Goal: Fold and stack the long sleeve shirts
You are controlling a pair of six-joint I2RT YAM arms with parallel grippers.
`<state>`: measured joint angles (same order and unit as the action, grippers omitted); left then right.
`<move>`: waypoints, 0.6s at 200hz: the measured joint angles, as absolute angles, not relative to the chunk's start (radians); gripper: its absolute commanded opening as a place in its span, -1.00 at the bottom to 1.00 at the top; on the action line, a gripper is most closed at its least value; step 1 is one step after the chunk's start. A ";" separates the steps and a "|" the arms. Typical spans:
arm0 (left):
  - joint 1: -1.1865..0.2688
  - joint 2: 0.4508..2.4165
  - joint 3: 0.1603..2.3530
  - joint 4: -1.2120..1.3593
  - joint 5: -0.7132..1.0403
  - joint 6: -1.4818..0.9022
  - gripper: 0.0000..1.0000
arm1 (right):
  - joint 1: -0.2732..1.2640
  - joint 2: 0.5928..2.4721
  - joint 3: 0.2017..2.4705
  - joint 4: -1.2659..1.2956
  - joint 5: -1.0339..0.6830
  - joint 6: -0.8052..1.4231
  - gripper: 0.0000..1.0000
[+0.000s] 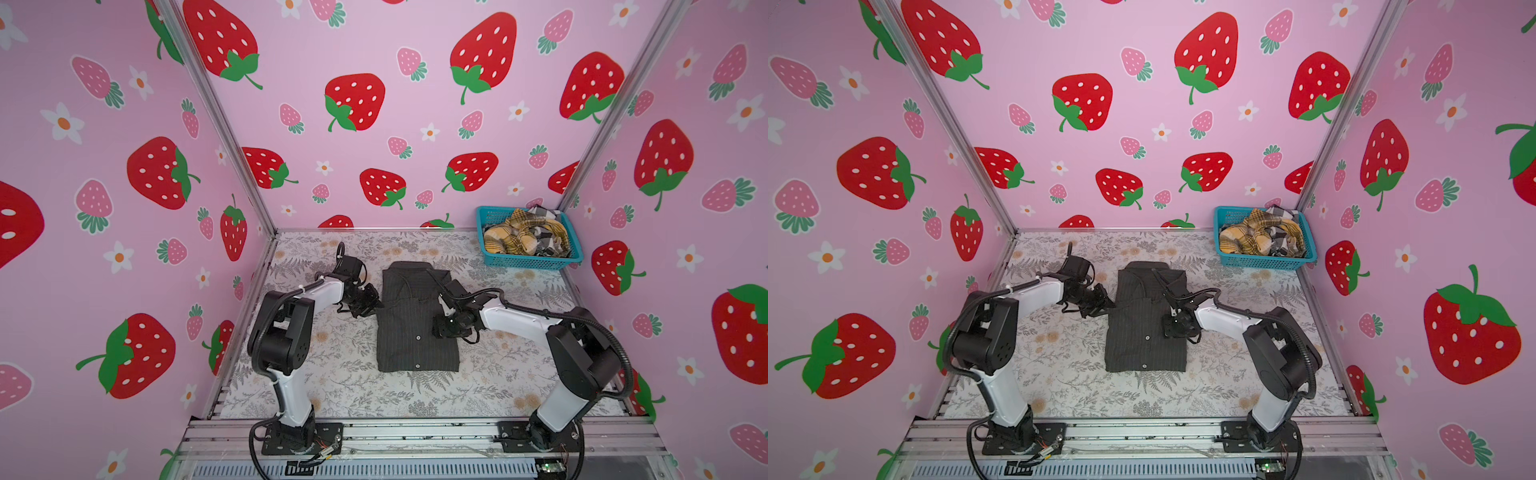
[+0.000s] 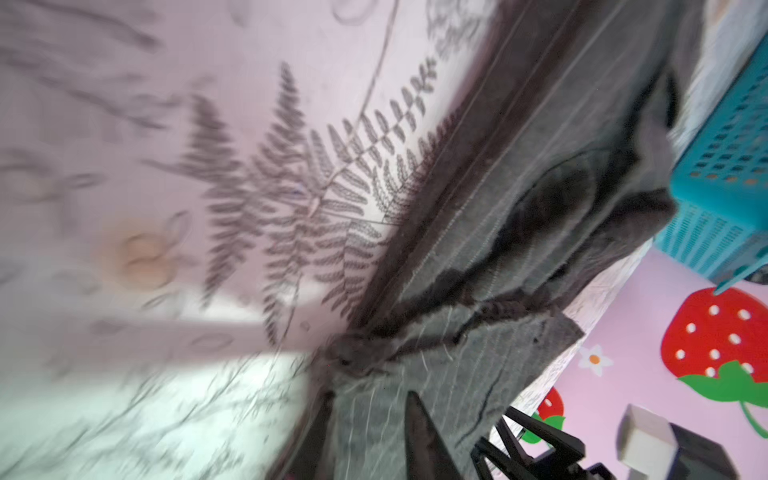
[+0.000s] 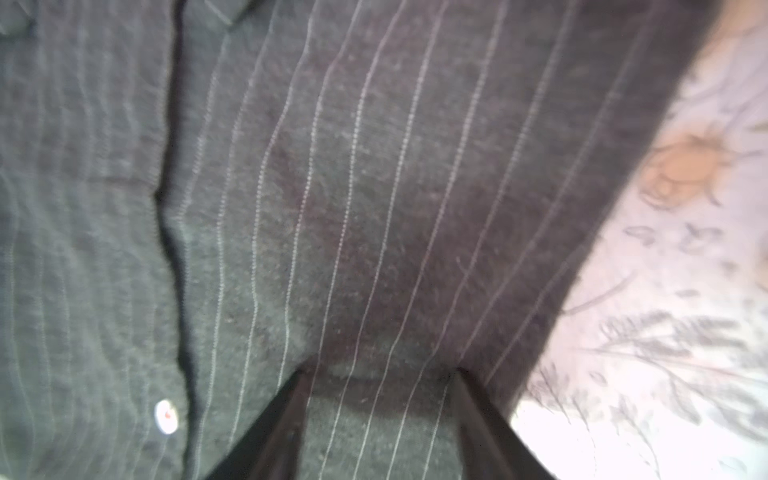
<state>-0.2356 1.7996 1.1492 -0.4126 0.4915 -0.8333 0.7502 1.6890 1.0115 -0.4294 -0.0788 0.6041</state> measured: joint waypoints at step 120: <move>-0.221 1.112 0.622 -0.623 0.553 -0.751 0.24 | 0.751 1.244 0.800 -0.525 -0.132 0.670 0.67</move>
